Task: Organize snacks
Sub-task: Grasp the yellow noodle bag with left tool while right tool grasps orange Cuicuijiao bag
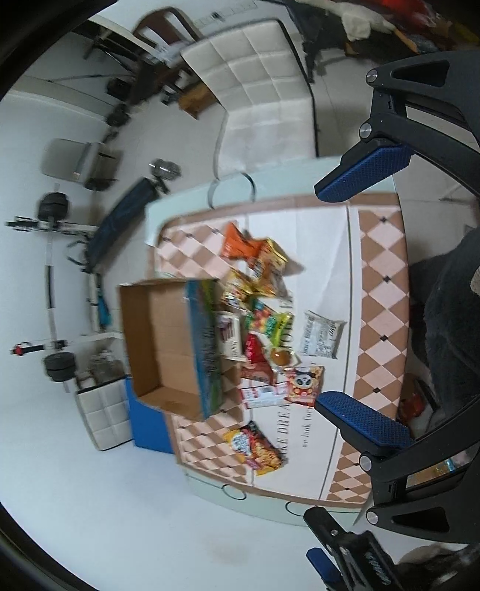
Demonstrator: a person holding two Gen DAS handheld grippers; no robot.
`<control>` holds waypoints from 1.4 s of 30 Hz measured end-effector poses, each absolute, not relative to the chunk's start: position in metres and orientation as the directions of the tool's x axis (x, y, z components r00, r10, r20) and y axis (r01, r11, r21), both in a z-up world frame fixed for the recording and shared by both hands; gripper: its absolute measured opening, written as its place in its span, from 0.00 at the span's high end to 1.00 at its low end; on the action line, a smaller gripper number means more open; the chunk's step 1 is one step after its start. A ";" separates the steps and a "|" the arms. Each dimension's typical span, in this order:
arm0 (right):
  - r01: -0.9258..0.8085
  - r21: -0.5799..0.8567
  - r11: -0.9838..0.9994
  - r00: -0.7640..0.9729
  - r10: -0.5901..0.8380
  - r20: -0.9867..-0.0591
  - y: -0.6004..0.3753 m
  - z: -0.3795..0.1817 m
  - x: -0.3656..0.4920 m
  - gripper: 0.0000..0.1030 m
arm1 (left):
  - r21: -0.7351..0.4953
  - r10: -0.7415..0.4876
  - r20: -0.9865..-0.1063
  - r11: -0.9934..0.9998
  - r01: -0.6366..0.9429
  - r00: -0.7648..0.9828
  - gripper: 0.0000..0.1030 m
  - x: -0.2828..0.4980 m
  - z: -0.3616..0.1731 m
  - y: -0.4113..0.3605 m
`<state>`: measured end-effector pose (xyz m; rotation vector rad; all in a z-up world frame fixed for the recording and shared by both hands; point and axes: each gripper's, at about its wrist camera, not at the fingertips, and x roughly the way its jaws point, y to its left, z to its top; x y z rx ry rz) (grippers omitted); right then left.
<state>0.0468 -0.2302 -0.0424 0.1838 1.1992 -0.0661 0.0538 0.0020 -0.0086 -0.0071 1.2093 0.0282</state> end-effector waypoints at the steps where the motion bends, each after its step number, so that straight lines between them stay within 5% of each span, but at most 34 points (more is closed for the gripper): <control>1: 0.149 0.111 0.983 0.340 0.055 -0.939 -0.228 -0.057 0.056 0.00 | 0.004 0.017 -0.945 0.999 -0.039 0.325 0.00 0.063 -0.023 0.009; 12: 0.219 0.166 0.961 0.005 0.169 -0.986 -0.193 -0.267 0.135 0.00 | -0.028 -0.019 -0.998 0.990 -0.138 0.066 0.00 0.128 -0.156 0.045; 21: 0.290 0.109 0.951 -0.199 0.171 -0.965 -0.154 -0.400 0.146 0.00 | 0.030 0.033 -0.999 0.990 -0.135 0.021 0.02 0.156 -0.250 0.089; 27: 0.315 0.072 0.946 -0.218 0.146 -0.965 -0.132 -0.431 0.146 0.05 | 0.100 0.103 -0.993 0.992 -0.074 0.049 0.02 0.171 -0.266 0.113; 28: 0.325 0.074 0.943 -0.219 0.151 -0.964 -0.130 -0.434 0.145 0.16 | 0.110 0.113 -0.992 0.992 -0.064 0.055 0.02 0.173 -0.266 0.116; 30: 0.330 0.066 0.942 -0.224 0.146 -0.963 -0.127 -0.436 0.144 0.22 | 0.124 0.126 -0.989 0.992 -0.033 0.073 0.02 0.180 -0.265 0.122; 35: 0.302 0.034 0.953 -0.257 0.115 -0.960 -0.115 -0.433 0.150 0.17 | 0.203 0.188 -0.973 0.974 0.101 0.137 0.02 0.206 -0.264 0.130; 38: 0.321 0.064 0.945 -0.239 0.146 -0.960 -0.111 -0.424 0.156 0.04 | 0.256 0.232 -0.961 0.953 0.163 0.153 0.02 0.226 -0.264 0.134; 42: 0.376 0.148 0.915 -0.200 0.236 -0.951 -0.106 -0.409 0.169 0.04 | 0.321 0.289 -0.944 0.916 0.240 0.158 0.02 0.250 -0.267 0.136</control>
